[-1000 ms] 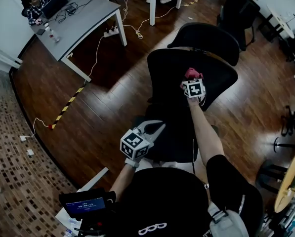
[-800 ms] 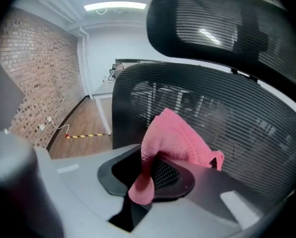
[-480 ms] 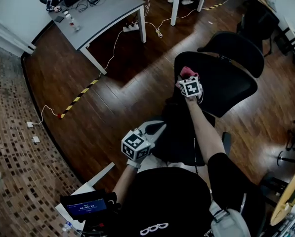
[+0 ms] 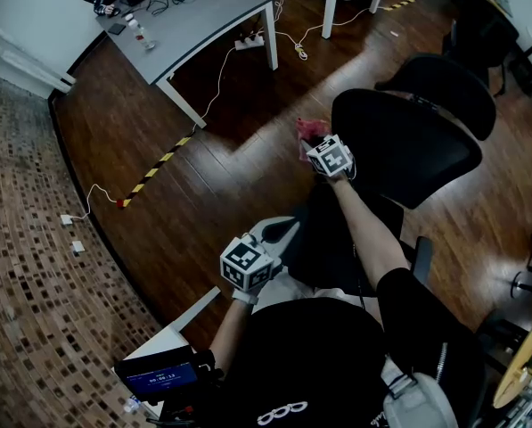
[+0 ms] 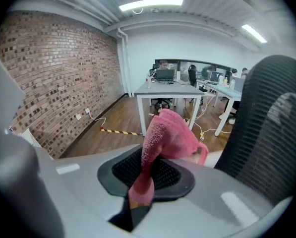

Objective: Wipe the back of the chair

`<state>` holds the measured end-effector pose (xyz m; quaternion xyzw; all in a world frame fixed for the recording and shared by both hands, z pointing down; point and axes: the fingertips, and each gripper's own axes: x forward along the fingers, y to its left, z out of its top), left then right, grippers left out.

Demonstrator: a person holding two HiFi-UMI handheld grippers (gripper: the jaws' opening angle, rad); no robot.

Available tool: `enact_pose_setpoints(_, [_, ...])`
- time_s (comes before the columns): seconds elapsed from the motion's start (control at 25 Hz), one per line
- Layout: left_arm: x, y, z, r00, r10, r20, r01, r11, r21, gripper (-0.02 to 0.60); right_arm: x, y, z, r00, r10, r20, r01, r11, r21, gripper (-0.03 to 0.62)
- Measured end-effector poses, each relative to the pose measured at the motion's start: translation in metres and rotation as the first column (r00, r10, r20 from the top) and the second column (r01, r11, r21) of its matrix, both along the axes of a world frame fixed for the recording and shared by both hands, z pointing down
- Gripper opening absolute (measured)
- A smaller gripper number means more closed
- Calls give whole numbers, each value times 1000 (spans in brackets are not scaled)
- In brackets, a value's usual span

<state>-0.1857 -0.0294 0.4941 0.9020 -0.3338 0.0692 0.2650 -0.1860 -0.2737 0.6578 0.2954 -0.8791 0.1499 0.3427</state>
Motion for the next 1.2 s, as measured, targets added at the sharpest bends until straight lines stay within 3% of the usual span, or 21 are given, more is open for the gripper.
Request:
enact_pose_setpoints(0.16, [4, 0, 0, 1000, 8, 2, -8, 1000, -13, -15, 22, 0, 16, 998, 61, -10, -62, 998, -28, 46])
enact_pose_setpoints(0.4, [26, 2, 4, 999, 50, 15, -49, 998, -26, -15, 93, -8, 29, 974, 223, -35, -224, 974, -44, 46])
enact_pose_setpoints(0.92, [111, 8, 1, 983, 181, 26, -179, 982, -58, -15, 226, 6, 33, 933, 358, -15, -359, 932, -55, 46])
enact_pose_setpoints(1.2, [166, 20, -4, 960, 277, 34, -276, 960, -44, -15, 317, 31, 28, 892, 451, -26, -452, 890, -55, 48])
